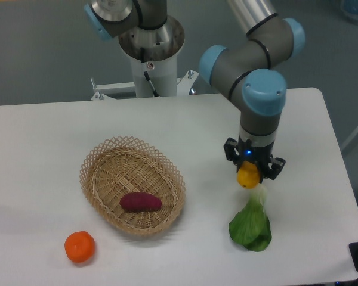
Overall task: Pick up the mango from the table
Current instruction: 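Lift the held mango up and carry it toward the bok choy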
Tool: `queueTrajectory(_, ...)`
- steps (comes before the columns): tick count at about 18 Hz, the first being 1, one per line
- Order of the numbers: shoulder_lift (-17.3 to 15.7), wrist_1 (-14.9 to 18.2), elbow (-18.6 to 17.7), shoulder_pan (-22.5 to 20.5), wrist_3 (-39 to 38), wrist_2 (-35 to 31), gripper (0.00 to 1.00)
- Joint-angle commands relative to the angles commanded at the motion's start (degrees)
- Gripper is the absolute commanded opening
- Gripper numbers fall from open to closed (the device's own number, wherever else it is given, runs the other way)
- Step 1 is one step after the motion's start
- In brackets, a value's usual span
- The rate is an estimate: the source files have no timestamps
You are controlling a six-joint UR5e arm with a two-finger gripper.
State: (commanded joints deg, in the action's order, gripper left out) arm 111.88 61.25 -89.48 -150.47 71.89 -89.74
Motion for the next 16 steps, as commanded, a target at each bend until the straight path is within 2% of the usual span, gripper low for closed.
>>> queueTrajectory(5,1.14,1.41,1.59,0.00,0.09,-0.17,0.58)
queueTrajectory(9,2.28,5.10,3.87,0.17,0.53,-1.67,0.58)
queueTrajectory(16,2.29,5.10,3.87,0.26,0.53,-1.93,0.58)
